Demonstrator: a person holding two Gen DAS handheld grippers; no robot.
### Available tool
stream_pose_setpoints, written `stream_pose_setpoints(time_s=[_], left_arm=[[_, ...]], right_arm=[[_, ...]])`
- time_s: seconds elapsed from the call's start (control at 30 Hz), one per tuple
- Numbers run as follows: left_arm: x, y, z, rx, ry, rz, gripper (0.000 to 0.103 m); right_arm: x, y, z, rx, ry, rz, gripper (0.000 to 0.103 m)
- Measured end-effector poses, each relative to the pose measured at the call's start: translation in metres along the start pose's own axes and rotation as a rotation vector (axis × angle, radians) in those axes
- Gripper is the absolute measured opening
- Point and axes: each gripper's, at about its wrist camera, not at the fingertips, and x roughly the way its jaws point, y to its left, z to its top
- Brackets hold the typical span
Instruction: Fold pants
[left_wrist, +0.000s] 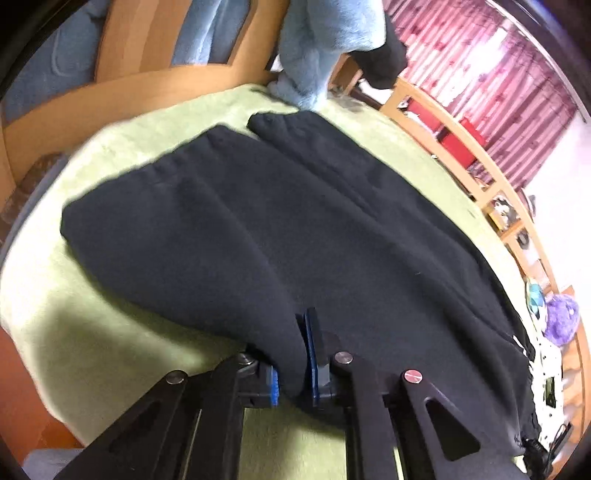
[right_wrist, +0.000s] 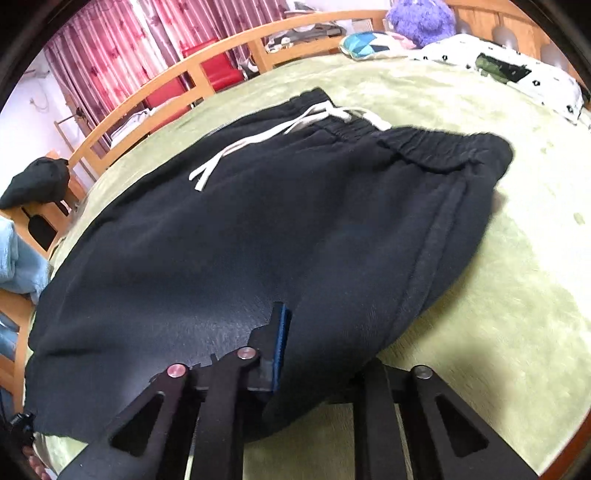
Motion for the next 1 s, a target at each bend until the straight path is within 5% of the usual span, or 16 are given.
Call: stream_pose_setpoints(time_s=[0.57, 1.0], left_arm=[[-0.089, -0.006, 0.011, 0.046, -0.096, -0.051, 0.011], [-0.038, -0.099, 0.123, 0.110, -0.157, -0.028, 0.011]], right_arm=[[-0.097, -0.006, -0.018, -0.052, -0.038, 0.041, 0.010], [-0.069, 0.070, 0.117, -0.114, -0.083, 0.090, 0.010]])
